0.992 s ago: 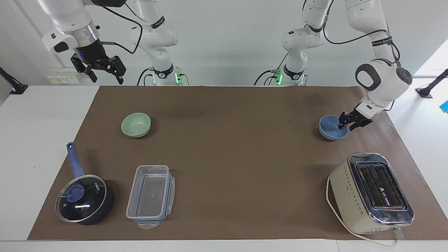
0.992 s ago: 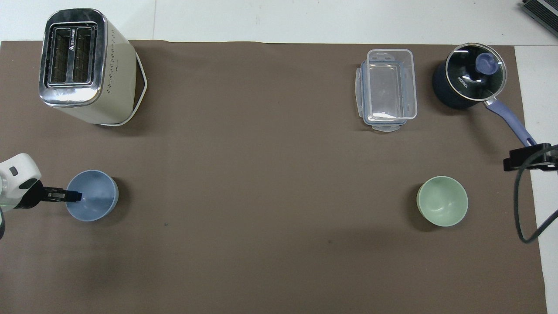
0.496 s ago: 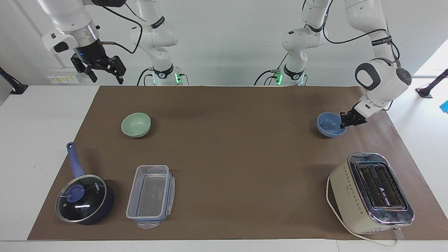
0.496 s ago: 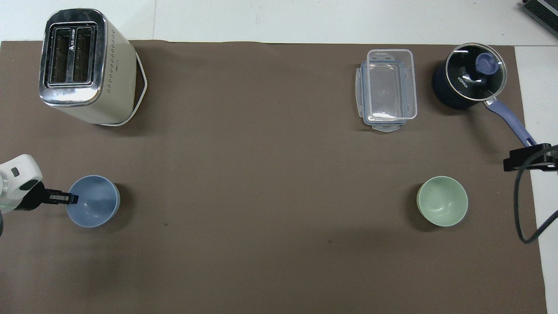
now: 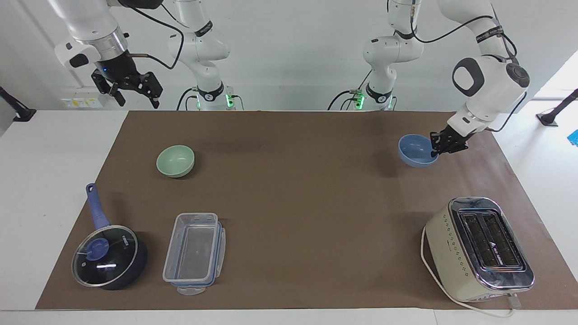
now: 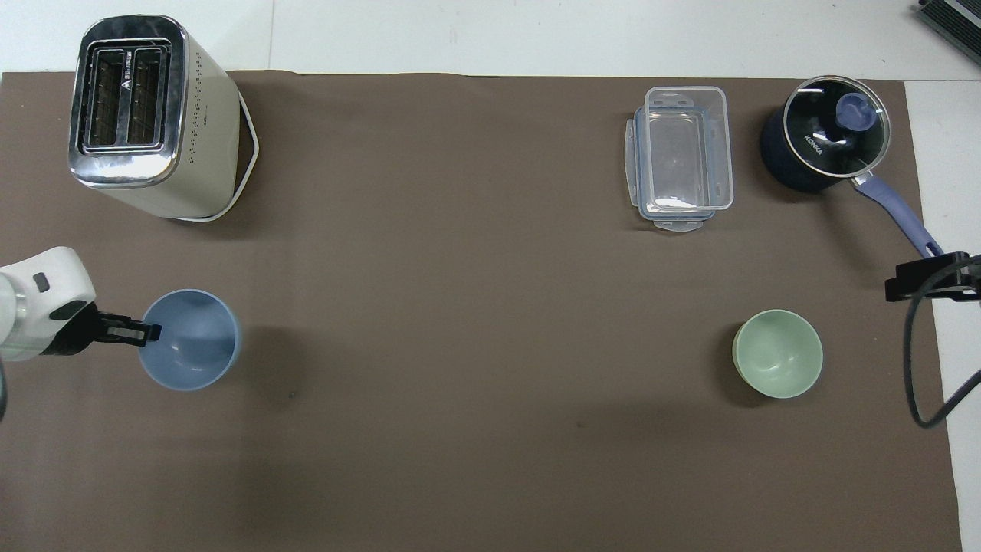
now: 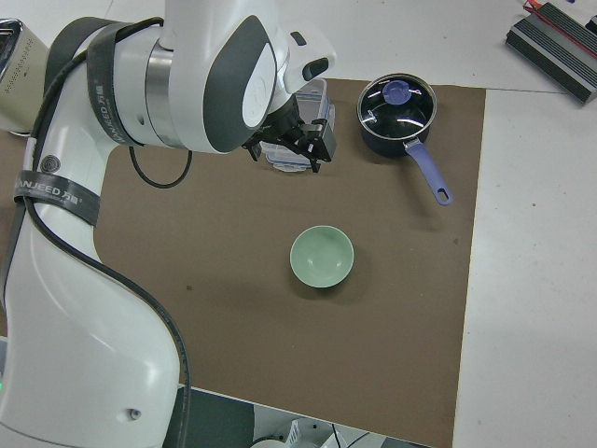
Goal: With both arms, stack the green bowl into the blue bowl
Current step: 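Slide the blue bowl with the left gripper toward the table center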
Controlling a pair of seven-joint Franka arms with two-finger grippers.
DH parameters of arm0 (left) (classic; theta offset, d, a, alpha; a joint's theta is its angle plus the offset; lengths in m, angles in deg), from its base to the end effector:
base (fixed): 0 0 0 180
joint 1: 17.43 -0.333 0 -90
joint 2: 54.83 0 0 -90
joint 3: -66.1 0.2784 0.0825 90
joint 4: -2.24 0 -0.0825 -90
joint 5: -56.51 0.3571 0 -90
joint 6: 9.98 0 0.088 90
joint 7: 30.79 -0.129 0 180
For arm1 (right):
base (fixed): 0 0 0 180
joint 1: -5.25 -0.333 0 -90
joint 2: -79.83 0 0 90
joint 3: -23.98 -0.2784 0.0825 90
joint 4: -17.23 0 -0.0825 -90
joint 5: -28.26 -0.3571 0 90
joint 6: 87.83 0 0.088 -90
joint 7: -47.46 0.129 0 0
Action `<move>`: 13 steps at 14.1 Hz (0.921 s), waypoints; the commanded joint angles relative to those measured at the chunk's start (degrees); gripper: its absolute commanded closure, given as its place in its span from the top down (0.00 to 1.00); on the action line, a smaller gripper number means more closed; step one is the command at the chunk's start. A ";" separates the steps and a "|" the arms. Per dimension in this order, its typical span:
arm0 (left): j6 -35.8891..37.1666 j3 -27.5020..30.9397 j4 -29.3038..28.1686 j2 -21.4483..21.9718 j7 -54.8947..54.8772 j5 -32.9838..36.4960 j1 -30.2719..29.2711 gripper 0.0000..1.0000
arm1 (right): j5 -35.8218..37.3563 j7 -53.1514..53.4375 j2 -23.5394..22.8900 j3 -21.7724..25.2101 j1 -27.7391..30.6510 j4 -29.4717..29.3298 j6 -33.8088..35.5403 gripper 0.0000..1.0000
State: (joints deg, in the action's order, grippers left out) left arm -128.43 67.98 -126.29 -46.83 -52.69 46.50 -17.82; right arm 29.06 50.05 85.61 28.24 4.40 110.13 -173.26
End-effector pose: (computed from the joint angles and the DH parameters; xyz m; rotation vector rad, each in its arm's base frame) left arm 0.4764 0.0065 0.3787 2.9563 -0.3817 -0.0043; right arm 0.4897 -0.0328 0.5869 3.1307 -0.1647 -0.0467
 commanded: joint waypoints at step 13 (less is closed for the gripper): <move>-21.03 0.23 -1.11 -11.07 48.62 -0.27 39.31 0.00 | 0.17 -8.65 0.55 -0.04 2.86 12.30 -15.02 1.00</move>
State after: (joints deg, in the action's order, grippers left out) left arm -146.53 66.99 -127.21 -56.52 -6.17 46.49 19.25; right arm 29.06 43.35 85.45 28.28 7.03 119.70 -186.03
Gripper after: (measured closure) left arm 0.956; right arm 0.000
